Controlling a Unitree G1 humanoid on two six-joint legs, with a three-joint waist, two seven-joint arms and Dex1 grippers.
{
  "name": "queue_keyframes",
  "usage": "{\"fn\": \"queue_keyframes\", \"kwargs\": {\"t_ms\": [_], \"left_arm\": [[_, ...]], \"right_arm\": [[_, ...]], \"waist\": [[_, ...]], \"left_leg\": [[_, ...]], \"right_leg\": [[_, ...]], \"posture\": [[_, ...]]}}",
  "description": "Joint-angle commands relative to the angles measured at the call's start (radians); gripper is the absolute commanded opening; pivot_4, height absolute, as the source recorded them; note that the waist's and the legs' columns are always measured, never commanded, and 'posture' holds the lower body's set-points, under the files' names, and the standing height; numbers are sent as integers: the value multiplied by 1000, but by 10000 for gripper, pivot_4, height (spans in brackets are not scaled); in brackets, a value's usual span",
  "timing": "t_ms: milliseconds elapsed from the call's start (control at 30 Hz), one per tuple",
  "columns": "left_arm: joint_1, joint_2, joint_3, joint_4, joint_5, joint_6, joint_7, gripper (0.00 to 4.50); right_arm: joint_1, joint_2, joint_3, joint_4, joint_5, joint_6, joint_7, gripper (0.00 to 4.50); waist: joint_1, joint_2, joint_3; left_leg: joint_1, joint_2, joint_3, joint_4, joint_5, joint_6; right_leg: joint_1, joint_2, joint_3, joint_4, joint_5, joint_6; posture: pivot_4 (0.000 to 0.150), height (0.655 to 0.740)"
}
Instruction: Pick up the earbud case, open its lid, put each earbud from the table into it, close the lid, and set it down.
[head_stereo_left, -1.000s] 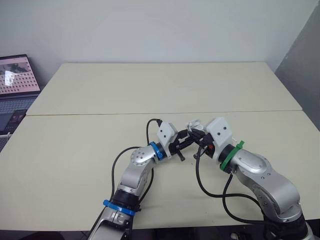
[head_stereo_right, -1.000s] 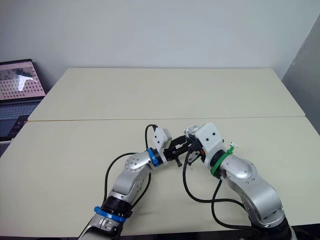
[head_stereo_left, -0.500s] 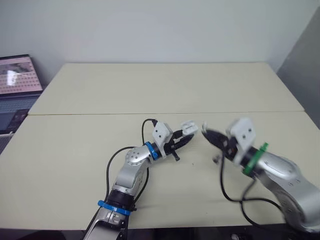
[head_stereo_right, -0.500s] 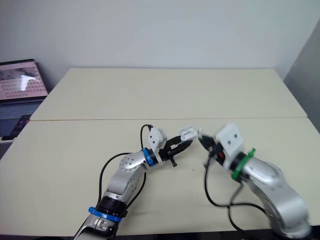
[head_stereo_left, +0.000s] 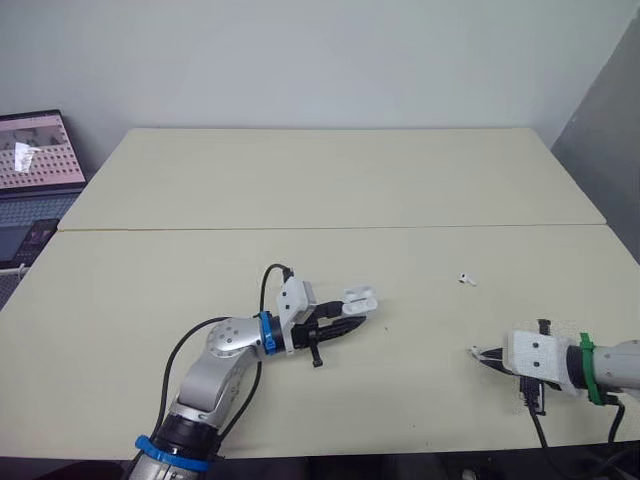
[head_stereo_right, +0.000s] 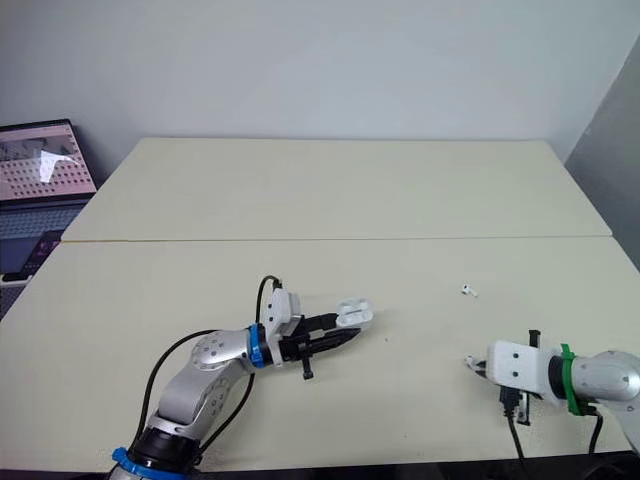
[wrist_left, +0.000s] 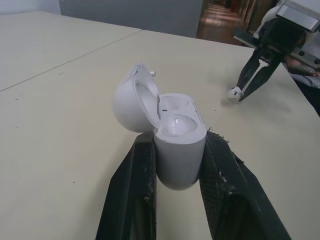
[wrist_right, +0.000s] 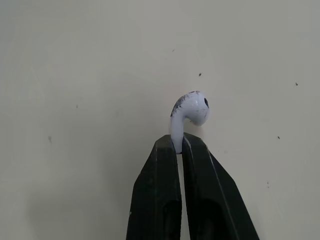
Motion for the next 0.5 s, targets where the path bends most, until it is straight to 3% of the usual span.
{"fn": "queue_keyframes", "kwargs": {"t_ms": [33,133,367,500], "left_arm": [[0,-4,-7,-46,-16,-11,-4,7805],[-7,-13,-7,-33,-10,-20,2,7805],[3,-20,-4,-19,1,-41,0,7805],[11,-23,-6,-12,6,-56,3,7805]], "right_arm": [[-33,-25,-7,41,-1,-92,64,677],[-55,-38,6,65,-3,-109,111,677],[-57,-52,-39,7,57,71,154,24380],[-42,-93,-67,-82,129,203,222,24380]], "waist": [[0,0,0],[0,0,0],[1,0,0],[1,0,0]], "left_leg": [[0,0,0,0,0,0],[0,0,0,0,0,0],[0,0,0,0,0,0],[0,0,0,0,0,0]], "right_leg": [[0,0,0,0,0,0],[0,0,0,0,0,0],[0,0,1,0,0,0],[0,0,1,0,0,0]], "posture": [[1500,7400],[1500,7400],[1500,7400],[1500,7400]]}}
